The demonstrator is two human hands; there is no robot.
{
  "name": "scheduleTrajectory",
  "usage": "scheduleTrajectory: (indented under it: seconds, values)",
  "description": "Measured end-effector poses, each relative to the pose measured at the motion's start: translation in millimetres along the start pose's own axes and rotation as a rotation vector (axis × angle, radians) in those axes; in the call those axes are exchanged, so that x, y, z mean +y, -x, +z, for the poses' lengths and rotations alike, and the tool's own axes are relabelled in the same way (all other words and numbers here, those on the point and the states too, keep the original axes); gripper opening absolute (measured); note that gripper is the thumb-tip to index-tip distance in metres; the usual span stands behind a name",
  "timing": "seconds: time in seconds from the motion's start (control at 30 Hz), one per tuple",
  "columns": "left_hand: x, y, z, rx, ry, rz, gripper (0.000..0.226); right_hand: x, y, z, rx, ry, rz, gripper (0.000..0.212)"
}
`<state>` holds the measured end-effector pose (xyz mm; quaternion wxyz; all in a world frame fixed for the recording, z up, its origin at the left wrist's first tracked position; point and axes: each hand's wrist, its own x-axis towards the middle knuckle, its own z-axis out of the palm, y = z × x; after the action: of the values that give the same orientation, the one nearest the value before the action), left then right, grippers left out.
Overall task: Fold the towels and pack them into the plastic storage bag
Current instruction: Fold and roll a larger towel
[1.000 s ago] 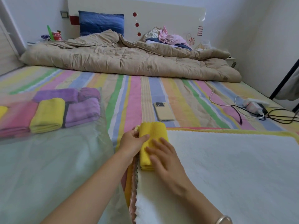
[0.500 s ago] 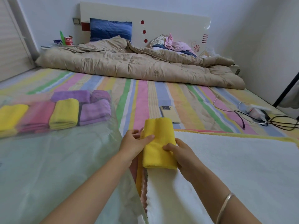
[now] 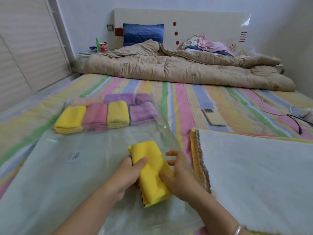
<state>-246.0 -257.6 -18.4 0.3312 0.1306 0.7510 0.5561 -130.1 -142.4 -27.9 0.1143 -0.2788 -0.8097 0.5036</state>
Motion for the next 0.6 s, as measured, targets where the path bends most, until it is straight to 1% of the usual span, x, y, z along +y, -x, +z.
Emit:
scheduleTrajectory:
  seconds: [0.07,0.13,0.27,0.37,0.4,0.47,0.53,0.57,0.6]
  values:
    - [-13.3,3.7,-18.4,-0.001,0.021,-0.038,0.027,-0.9,2.1,23.4,-0.005,0.183,-0.153,0.035]
    - [-21.8,7.8,-32.7,-0.008,0.043,-0.065,0.024,-1.6,5.0,44.6,-0.013,0.352,-0.226,0.029]
    - [-32.5,15.6,-51.8,-0.016,0.063,-0.064,0.024,-6.8,10.5,71.7,-0.025,0.501,-0.255,0.028]
    - [-35.3,22.5,-59.9,-0.045,0.083,-0.06,0.027,-20.3,15.2,78.7,-0.025,0.535,-0.201,0.019]
    - [-33.4,25.7,-61.7,-0.061,0.104,-0.074,0.029,-25.6,16.6,80.3,-0.031,0.525,-0.156,0.021]
    - [-27.1,31.4,-65.2,-0.107,0.17,-0.13,0.042,-33.5,19.2,83.8,-0.078,0.541,-0.06,0.052]
    - [-20.9,35.4,-68.2,-0.189,0.258,-0.181,0.055,-39.2,21.0,87.4,-0.123,0.665,-0.043,0.077]
    - [-19.4,37.2,-70.3,-0.226,0.291,-0.183,0.057,-39.7,21.7,88.6,-0.128,0.698,-0.042,0.084]
    - [-18.9,39.1,-72.8,-0.248,0.311,-0.175,0.055,-39.4,21.9,89.2,-0.129,0.702,-0.039,0.086]
